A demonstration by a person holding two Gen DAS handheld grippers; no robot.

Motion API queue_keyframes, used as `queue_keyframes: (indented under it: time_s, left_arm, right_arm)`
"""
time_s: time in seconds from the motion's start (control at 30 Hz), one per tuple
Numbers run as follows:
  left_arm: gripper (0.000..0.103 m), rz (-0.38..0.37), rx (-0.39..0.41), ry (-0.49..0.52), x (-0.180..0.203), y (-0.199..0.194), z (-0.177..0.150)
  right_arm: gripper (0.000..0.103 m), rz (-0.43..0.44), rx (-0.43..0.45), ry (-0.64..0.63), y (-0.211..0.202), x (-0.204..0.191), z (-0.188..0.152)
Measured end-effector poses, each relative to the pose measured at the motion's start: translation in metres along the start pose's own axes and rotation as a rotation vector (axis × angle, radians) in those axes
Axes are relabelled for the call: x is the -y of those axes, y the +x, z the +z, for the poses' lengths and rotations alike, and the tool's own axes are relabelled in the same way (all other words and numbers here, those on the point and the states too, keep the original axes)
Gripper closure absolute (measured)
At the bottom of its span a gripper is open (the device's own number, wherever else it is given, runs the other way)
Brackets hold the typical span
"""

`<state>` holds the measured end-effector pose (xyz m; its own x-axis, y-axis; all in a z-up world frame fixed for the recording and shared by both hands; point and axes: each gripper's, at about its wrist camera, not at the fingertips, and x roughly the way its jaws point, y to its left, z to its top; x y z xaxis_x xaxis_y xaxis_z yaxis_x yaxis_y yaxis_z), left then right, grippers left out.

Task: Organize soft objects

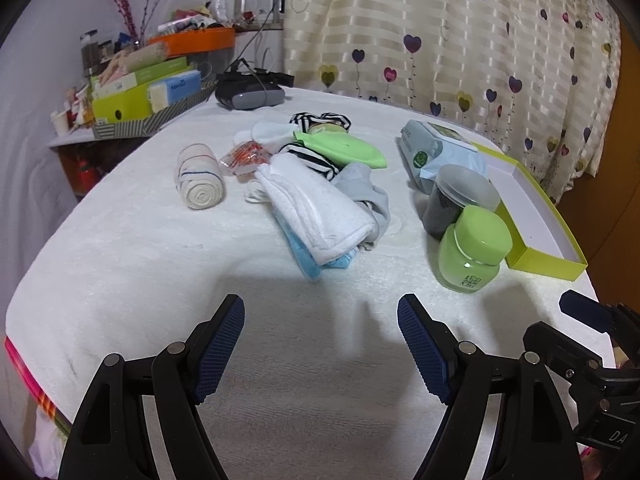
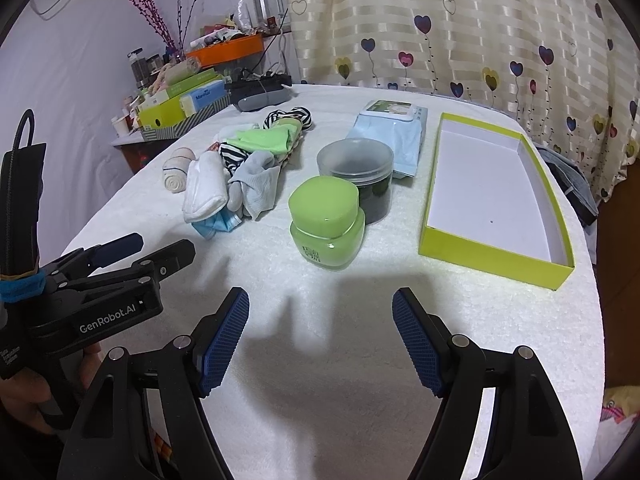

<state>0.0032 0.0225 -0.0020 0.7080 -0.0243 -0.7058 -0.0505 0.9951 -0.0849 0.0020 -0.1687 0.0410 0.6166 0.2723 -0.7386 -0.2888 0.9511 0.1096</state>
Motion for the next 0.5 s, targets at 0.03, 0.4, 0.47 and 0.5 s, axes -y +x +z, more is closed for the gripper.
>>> queue_keyframes:
  time_s: [0.03,0.4,0.47,0.5]
  left_arm:
    - [0.023,-0.001,-0.001,-0.002,-0.0006,0.0003,0.0003]
    - [0.024,-0.019,-0.015,-0.004,-0.0011,0.0026,-0.0009]
    - [0.024,-0.018,-0.013,-0.005,-0.0009,0.0023,-0.0010]
    - [0.024,-0.015,-0.011,-0.003,-0.0007,0.0021,-0.0010]
  right_arm:
    - [0.028,0.002,0.000,0.000,-0.0002,-0.0003,0.0003]
    - [0.028,0.006,-0.003,0.009,0.0004,0.0013,0.0024]
    - [0.028,0.007,-0.006,0.012,0.0012,0.0023,0.0029]
    - [0.028,0.006,-0.006,0.011,0.0013,0.0030,0.0029]
